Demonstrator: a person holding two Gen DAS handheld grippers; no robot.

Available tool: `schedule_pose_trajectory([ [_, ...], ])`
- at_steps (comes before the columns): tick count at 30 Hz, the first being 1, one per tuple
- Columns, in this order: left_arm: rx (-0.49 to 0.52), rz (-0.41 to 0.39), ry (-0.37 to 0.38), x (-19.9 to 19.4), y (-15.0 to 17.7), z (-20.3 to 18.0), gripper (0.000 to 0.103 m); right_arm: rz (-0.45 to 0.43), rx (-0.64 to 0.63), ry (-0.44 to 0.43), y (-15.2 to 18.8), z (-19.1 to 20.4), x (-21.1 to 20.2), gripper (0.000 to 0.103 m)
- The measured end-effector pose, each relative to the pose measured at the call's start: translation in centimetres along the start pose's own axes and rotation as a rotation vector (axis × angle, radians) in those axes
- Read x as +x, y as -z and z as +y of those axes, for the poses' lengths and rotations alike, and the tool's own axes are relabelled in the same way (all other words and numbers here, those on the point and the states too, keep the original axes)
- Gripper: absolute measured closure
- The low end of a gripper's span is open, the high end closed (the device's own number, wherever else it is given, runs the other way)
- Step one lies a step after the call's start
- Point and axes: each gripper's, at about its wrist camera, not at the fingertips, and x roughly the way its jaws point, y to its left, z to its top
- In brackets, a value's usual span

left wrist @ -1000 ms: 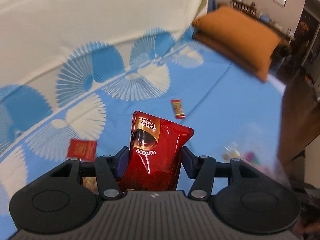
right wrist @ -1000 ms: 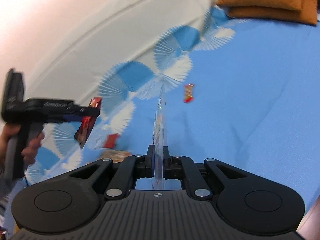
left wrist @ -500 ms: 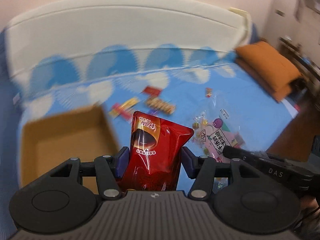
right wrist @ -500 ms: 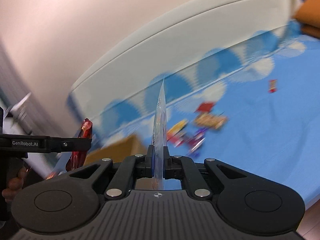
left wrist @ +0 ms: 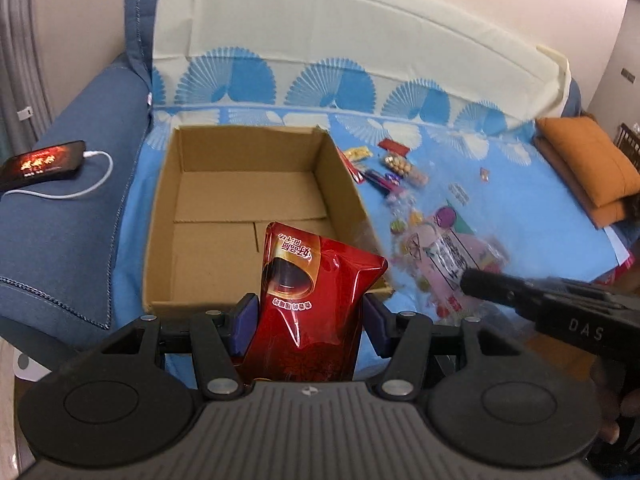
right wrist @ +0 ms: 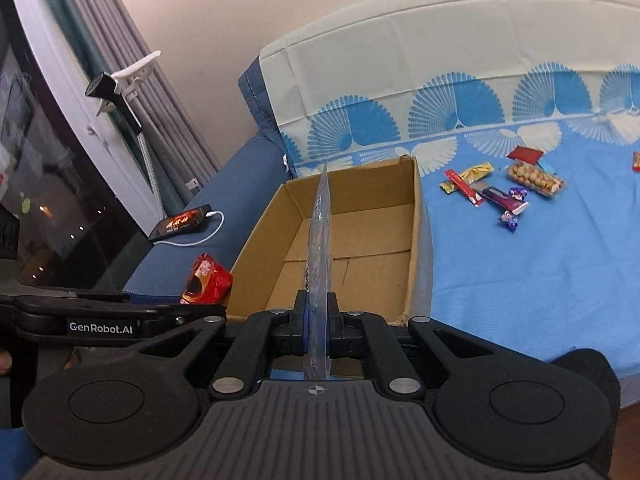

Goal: Organize snacks
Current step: 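Carry the candy bag and red pouch in both tools over the cardboard box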

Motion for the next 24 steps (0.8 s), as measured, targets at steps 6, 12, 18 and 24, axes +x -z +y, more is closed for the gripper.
schedule_pose_trajectory([
  [6,-0.031,-0.029,0.007,-0.5,-0.4,1.2,0.041,0.018,-0.022,0.043,-0.3,1.1,1.6,0.096],
  [12,-0.057,-0.024,0.004,0.6,-1.3,1.6,0.041,0.031,-0.031,0.064,-0.9,1.4,2.7,0.096],
  [18,-0.081,-0.014,0.0,1.7,-2.1,2.3,0.041,0.048,-0.025,0.072,-1.5,1.3,3.8,0.096],
  [24,-0.093,-0.018,0.001,2.8,-3.5,2.8,0.041,0.052,-0.011,0.071,-2.3,0.9,4.7,0.096],
])
